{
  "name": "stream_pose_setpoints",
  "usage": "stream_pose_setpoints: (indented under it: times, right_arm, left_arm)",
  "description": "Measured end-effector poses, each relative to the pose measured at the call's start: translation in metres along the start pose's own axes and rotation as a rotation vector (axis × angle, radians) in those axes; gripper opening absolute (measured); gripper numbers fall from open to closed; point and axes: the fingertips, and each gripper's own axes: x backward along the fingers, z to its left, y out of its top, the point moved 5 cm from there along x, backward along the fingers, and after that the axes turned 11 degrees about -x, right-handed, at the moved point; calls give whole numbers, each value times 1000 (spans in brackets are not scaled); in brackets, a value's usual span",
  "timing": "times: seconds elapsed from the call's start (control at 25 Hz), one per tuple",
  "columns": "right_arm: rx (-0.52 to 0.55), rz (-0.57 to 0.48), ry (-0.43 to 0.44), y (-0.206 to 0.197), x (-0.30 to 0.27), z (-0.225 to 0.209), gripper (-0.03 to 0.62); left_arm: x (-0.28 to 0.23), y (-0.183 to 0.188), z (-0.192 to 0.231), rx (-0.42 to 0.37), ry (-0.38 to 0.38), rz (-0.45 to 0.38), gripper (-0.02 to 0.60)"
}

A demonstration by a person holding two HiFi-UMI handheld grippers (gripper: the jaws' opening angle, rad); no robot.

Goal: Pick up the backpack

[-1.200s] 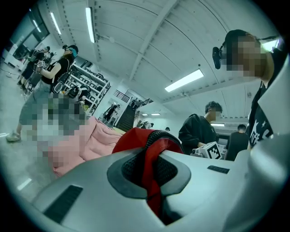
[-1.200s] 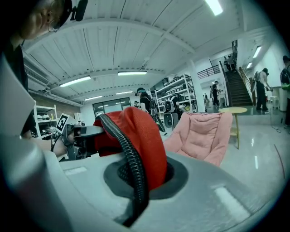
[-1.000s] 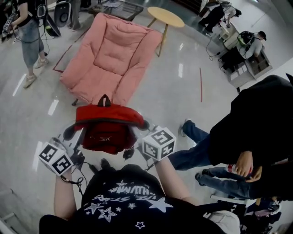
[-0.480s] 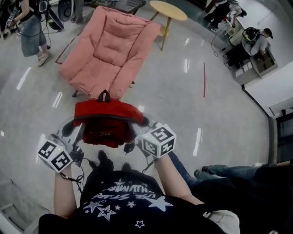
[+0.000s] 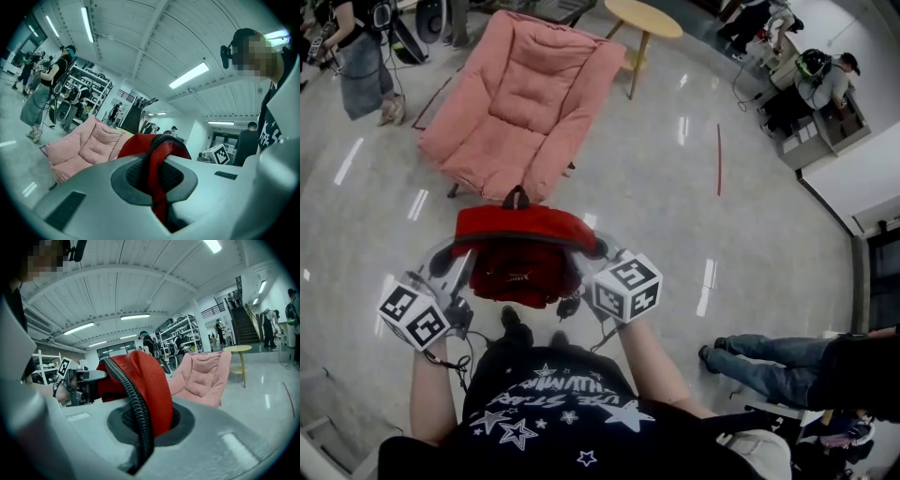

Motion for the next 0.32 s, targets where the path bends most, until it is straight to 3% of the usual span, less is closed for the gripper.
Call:
stream_pose_setpoints:
  times: [0.32]
  right_arm:
    - [-3, -12, -9, 7, 0, -2, 8]
  left_arm:
    - [-7, 9, 2, -30, -17, -9, 15]
